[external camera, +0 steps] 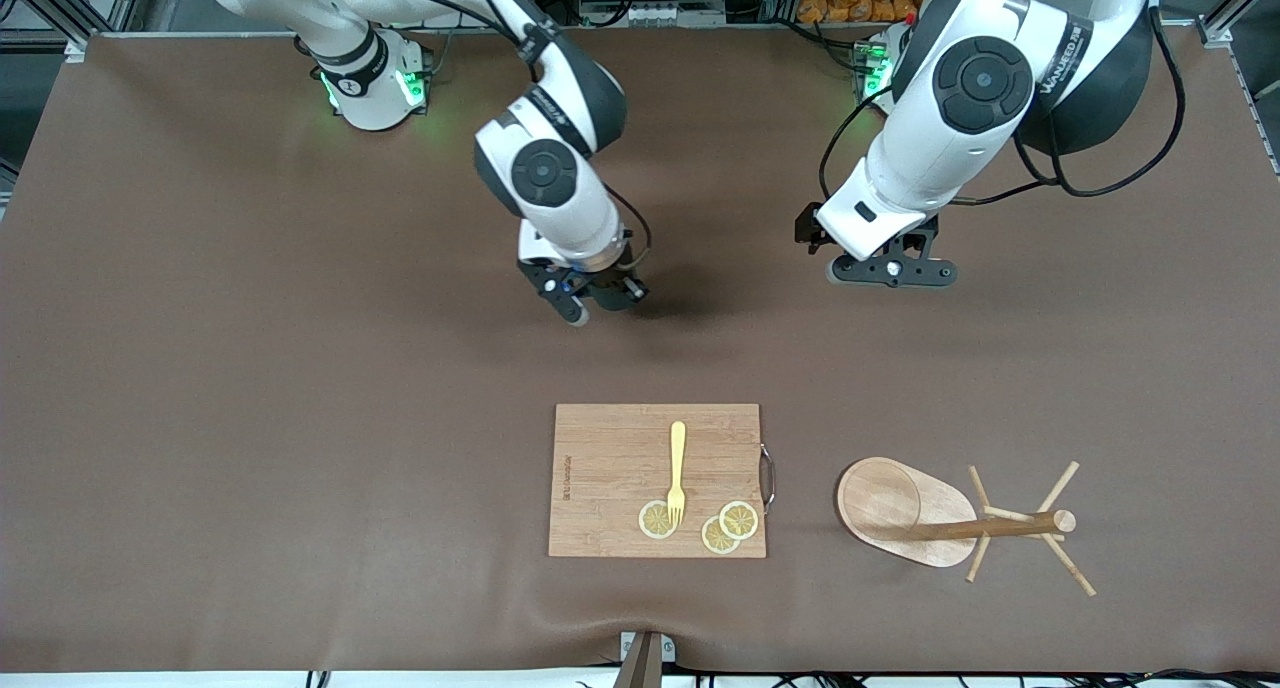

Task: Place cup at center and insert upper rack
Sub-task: 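Carry the mug to table center with the right gripper while the left gripper approaches, then lower the mug onto the table and open the right gripper, then withdraw the right gripper while the left gripper reaches the mug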

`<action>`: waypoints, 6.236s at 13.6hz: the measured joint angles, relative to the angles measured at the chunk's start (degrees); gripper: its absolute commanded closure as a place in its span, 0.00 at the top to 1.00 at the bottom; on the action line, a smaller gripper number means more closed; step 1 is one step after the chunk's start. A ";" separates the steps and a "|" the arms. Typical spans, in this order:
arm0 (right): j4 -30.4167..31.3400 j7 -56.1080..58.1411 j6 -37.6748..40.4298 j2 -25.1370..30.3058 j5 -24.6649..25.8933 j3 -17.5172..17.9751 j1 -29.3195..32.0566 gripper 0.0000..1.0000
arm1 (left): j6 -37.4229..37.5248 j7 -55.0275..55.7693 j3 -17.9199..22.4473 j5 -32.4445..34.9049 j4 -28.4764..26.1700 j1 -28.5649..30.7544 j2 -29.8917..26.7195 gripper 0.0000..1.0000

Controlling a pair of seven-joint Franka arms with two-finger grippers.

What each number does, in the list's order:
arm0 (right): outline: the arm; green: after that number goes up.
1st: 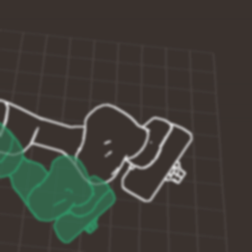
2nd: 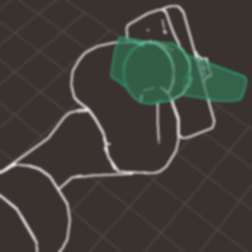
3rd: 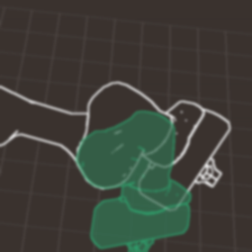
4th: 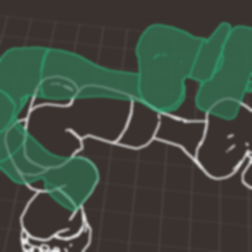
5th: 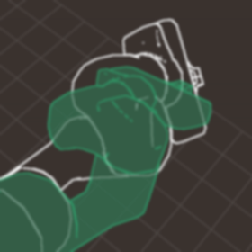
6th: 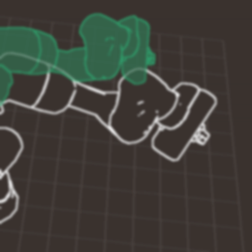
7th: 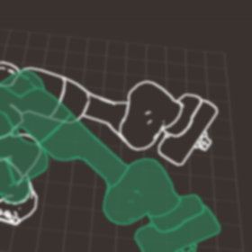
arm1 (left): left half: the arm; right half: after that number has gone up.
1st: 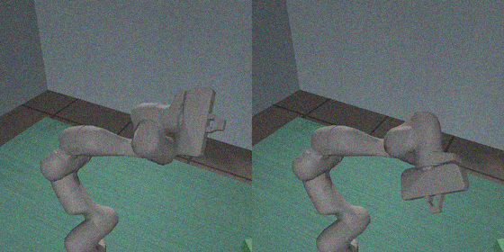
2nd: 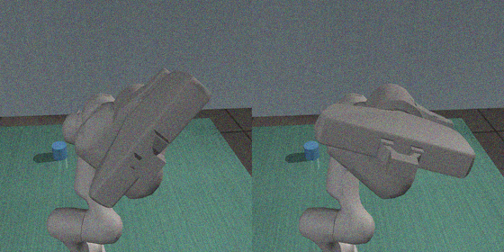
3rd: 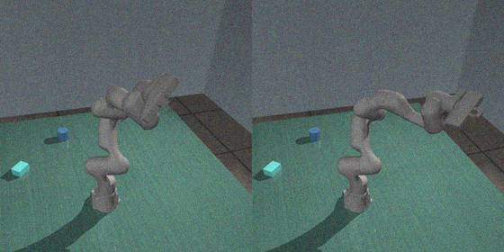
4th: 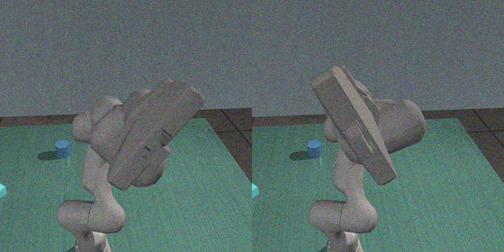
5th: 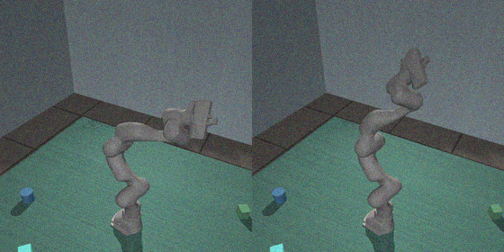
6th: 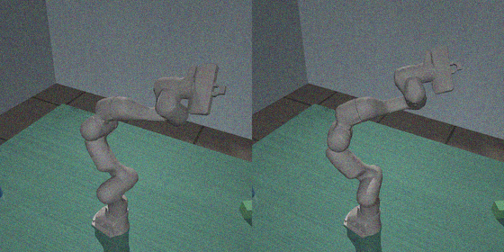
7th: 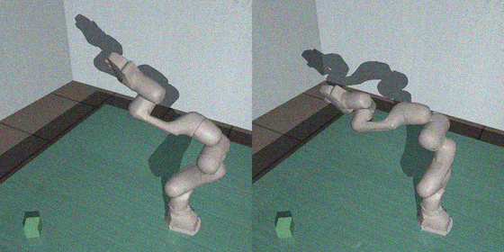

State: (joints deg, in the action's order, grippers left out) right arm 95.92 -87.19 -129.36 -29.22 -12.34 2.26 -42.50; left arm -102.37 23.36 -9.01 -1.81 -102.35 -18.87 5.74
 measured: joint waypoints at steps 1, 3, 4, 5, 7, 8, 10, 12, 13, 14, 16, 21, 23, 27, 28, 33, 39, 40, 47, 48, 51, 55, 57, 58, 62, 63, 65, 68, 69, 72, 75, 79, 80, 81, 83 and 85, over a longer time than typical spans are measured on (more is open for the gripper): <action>-0.70 -1.53 -0.53 -1.13 0.00 -0.02 -0.89 0.00 | 0.00 -0.05 0.00 0.00 -0.04 0.00 0.00 1.00; -2.94 -5.72 -0.80 -3.53 0.08 -0.05 -2.50 0.00 | 0.02 -0.10 0.00 0.00 -0.09 0.00 0.00 1.00; -4.27 -7.00 -0.80 -4.71 0.20 -0.07 -3.25 0.00 | 0.04 -0.26 0.00 0.00 -0.11 0.01 0.00 1.00; -5.38 -7.52 -0.79 -5.77 0.24 -0.11 -3.99 0.00 | 0.06 -0.76 0.00 0.00 -0.12 0.01 0.00 1.00; -7.02 -8.33 -0.92 -7.63 0.30 -0.23 -5.60 0.00 | 0.10 -1.31 0.01 0.00 -0.13 0.02 0.00 1.00; -7.43 -8.96 -1.14 -8.17 0.51 -0.31 -6.21 0.00 | 0.12 -1.38 0.01 0.00 -0.13 0.02 0.00 1.00; -7.79 -9.83 -1.45 -9.05 1.50 -0.48 -6.87 0.00 | 0.19 -1.40 0.01 0.00 -0.16 0.02 0.00 1.00; -8.02 -10.21 -1.81 -9.96 1.89 -0.49 -7.12 0.00 | 0.23 -1.41 0.01 -0.07 -0.26 0.02 0.00 1.00; -8.28 -10.47 -1.92 -10.38 1.94 -0.49 -7.15 0.00 | 0.24 -1.41 0.01 -0.21 -0.30 0.02 0.00 1.00; -8.41 -11.35 -2.10 -10.65 1.98 -0.49 -7.15 0.00 | 0.24 -1.41 0.01 -0.34 -0.33 0.02 0.00 1.00; -8.59 -13.08 -2.56 -10.92 2.23 -0.50 -7.16 0.00 | 0.24 -1.41 0.01 -0.37 -0.41 0.07 0.00 1.00; -9.20 -13.69 -2.83 -11.59 2.31 -0.51 -7.24 0.02 | 0.11 -1.41 0.06 -1.15 -0.73 0.37 -0.08 1.00; -9.29 -13.74 -3.09 -11.83 2.47 -0.51 -7.58 0.24 | -0.63 -1.41 0.08 -2.99 -1.28 0.47 -0.44 1.00; -9.74 -13.86 -3.10 -11.85 2.47 -0.78 -7.67 0.48 | -3.11 -1.41 0.08 -3.45 -5.10 0.47 -2.69 1.00; -10.01 -13.86 -3.10 -11.85 2.47 -0.87 -7.67 0.49 | -3.69 -1.41 0.08 -3.47 -6.28 0.47 -3.46 1.00; -13.13 -13.86 2.94 -11.83 2.47 -1.52 -6.82 0.61 | -6.15 -1.26 0.08 -3.63 -7.88 0.47 -5.20 1.00; -17.24 -13.41 11.77 -11.04 2.46 -1.66 -3.15 0.87 | -9.65 1.82 -0.19 -3.81 -7.92 0.13 -5.24 1.00; -18.00 -12.58 14.16 -10.47 2.45 -1.65 -2.16 0.90 | -10.78 3.17 -0.86 -3.81 -7.92 0.07 -5.24 1.00; -19.38 3.16 28.89 -1.59 1.24 -1.68 7.39 1.00 | -12.43 11.57 -7.98 0.73 -8.52 -0.89 -3.82 1.00; -19.35 6.07 30.34 -0.63 1.24 -1.70 8.36 1.00 | -12.56 13.39 -8.68 1.56 -8.70 -1.19 -3.41 1.00; -19.13 17.00 34.41 2.13 1.24 -1.86 12.15 1.00 | -13.83 26.55 -10.98 10.09 -8.49 -5.18 0.28 1.00; -17.09 33.20 37.75 6.65 1.25 -2.04 20.65 1.00 | -15.60 43.01 -11.93 17.09 -6.56 -14.85 6.74 1.00; -15.22 38.00 38.00 8.64 1.25 -2.07 24.25 1.00 | -16.74 50.09 -12.00 19.68 -5.83 -19.59 8.46 1.00; -14.62 40.45 38.28 9.36 1.25 -2.09 25.73 1.00 | -16.94 53.55 -12.03 21.29 -5.51 -21.91 9.07 1.00; -13.76 53.96 38.69 10.97 1.50 -2.18 32.49 1.00 | -16.98 68.07 -12.07 30.33 -3.32 -29.91 13.08 1.00; -13.72 58.70 38.72 11.14 1.57 -2.21 34.38 1.00 | -17.03 72.27 -12.07 33.98 -2.91 -31.09 14.64 1.00; -13.71 65.19 38.86 11.25 1.59 -2.18 37.88 1.00 | -17.95 80.24 -12.06 41.12 -2.45 -32.34 18.15 1.00; -13.76 73.31 39.30 11.69 2.34 -0.29 43.05 1.00 | -19.31 86.65 -12.05 49.40 -1.99 -33.13 23.30 1.00; -13.78 75.18 40.02 12.50 2.41 1.41 45.32 1.00 | -19.34 88.60 -12.01 52.17 -1.77 -33.62 24.95 1.00; -12.60 76.18 43.78 17.26 2.92 3.56 47.66 1.00 | -19.21 93.42 -11.70 60.92 -1.40 -35.51 29.48 1.00; -4.70 76.46 39.08 24.80 5.28 4.85 47.49 1.00 | -19.19 99.27 -11.24 69.95 -0.78 -35.60 33.00 1.00; -7.77 76.48 38.15 26.45 8.74 5.31 47.50 1.00 | -19.14 102.56 -9.98 74.72 0.81 -35.60 35.86 1.00; -9.30 76.48 38.93 25.87 9.97 5.37 47.47 1.00 | -19.09 103.21 -9.52 75.63 0.96 -35.61 36.02 1.00; -10.26 76.59 39.18 25.10 10.67 5.49 47.41 1.00 | -18.79 104.17 -9.15 76.69 0.99 -35.61 36.19 1.00; -12.82 76.73 39.95 23.96 10.59 5.92 47.34 1.00 | -17.44 107.64 -8.89 80.26 1.00 -35.63 37.49 1.00; -16.17 76.73 42.24 23.87 9.61 6.00 47.31 1.00 | -15.89 111.23 -8.87 83.45 1.30 -35.75 39.27 1.00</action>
State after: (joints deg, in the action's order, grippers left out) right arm 79.75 -10.46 -87.12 -5.35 -2.73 8.26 4.81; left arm -118.27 134.59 -17.89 81.64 -101.05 -54.61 45.01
